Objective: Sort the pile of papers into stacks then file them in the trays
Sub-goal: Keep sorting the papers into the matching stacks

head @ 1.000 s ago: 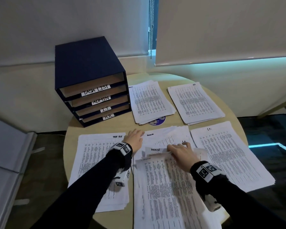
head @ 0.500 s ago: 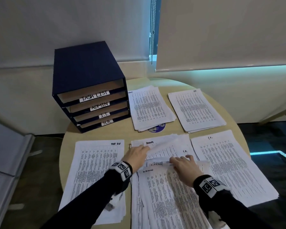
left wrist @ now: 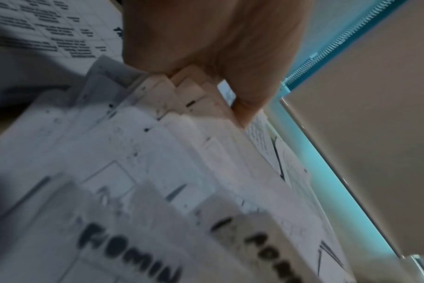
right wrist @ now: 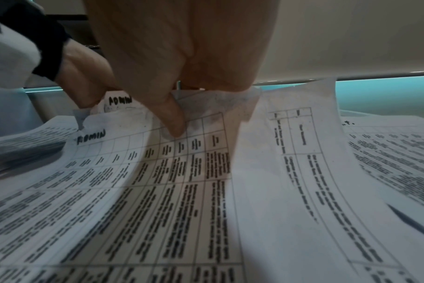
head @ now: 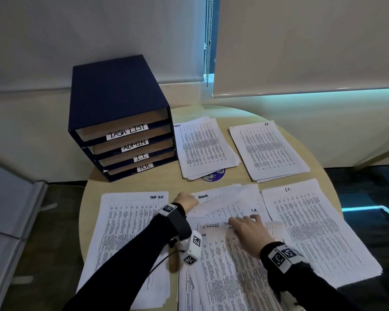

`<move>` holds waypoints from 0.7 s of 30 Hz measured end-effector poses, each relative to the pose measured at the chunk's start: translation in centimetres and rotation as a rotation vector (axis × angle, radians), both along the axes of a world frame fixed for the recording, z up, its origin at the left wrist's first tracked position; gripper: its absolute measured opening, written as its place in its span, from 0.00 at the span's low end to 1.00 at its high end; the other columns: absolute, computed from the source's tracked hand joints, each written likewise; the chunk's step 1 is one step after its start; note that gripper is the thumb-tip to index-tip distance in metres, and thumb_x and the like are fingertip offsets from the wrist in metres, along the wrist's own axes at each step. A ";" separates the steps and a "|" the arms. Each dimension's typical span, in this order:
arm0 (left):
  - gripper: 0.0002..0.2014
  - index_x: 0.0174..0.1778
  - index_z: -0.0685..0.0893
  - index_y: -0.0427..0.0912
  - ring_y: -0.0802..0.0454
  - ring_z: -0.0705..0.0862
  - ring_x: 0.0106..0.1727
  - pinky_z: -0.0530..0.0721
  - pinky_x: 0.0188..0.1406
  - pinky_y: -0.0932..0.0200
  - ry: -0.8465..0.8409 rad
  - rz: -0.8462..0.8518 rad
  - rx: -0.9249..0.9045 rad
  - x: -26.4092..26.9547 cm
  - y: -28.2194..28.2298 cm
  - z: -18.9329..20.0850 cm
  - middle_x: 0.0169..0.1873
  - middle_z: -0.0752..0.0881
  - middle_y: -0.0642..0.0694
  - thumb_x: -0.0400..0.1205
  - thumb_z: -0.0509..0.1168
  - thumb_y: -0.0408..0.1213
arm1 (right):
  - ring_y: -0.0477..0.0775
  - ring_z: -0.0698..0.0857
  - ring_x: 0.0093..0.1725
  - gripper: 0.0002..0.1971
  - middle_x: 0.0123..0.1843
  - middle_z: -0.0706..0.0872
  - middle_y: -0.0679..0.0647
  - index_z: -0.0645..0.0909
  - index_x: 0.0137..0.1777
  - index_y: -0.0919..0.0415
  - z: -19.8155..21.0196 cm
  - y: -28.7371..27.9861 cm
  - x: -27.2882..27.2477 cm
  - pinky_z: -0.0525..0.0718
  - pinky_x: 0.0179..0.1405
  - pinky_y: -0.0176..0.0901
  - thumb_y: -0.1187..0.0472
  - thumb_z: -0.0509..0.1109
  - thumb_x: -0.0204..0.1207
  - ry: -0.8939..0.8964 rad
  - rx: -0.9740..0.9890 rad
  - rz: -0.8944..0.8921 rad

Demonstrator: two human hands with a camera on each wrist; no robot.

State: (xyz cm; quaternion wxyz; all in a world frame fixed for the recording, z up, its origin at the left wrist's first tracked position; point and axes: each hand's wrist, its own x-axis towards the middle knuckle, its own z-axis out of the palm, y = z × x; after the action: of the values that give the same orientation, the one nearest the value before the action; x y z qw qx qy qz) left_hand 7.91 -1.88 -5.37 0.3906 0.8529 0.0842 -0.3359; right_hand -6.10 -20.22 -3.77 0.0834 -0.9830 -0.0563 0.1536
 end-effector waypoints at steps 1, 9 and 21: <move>0.04 0.40 0.80 0.39 0.45 0.76 0.48 0.74 0.50 0.58 0.002 -0.019 0.000 0.4 0.0 -0.3 0.48 0.78 0.38 0.80 0.66 0.30 | 0.49 0.80 0.62 0.16 0.63 0.83 0.43 0.72 0.64 0.50 -0.1 0.0 0.0 0.60 0.74 0.51 0.68 0.57 0.81 -0.001 0.001 -0.001; 0.13 0.59 0.83 0.34 0.43 0.83 0.53 0.75 0.43 0.61 0.061 -0.456 0.199 0.2 -0.3 0.9 0.53 0.86 0.41 0.84 0.61 0.37 | 0.47 0.79 0.64 0.19 0.64 0.83 0.42 0.73 0.69 0.48 0.4 0.4 -0.1 0.58 0.75 0.49 0.67 0.58 0.82 -0.017 0.055 0.002; 0.18 0.76 0.67 0.41 0.40 0.81 0.37 0.83 0.42 0.47 -0.573 -0.652 0.145 -5.6 0.6 4.9 0.40 0.84 0.36 0.89 0.52 0.37 | 0.44 0.78 0.64 0.20 0.63 0.83 0.38 0.72 0.68 0.43 0.9 0.1 -0.3 0.59 0.73 0.48 0.65 0.58 0.82 -0.039 0.082 0.020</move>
State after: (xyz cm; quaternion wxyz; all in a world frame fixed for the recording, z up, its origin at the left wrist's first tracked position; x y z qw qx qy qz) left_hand 2.30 -1.26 -0.50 0.2110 0.9187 -0.2779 -0.1850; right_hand -6.38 -20.12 -2.84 0.1209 -0.9809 -0.0738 0.1331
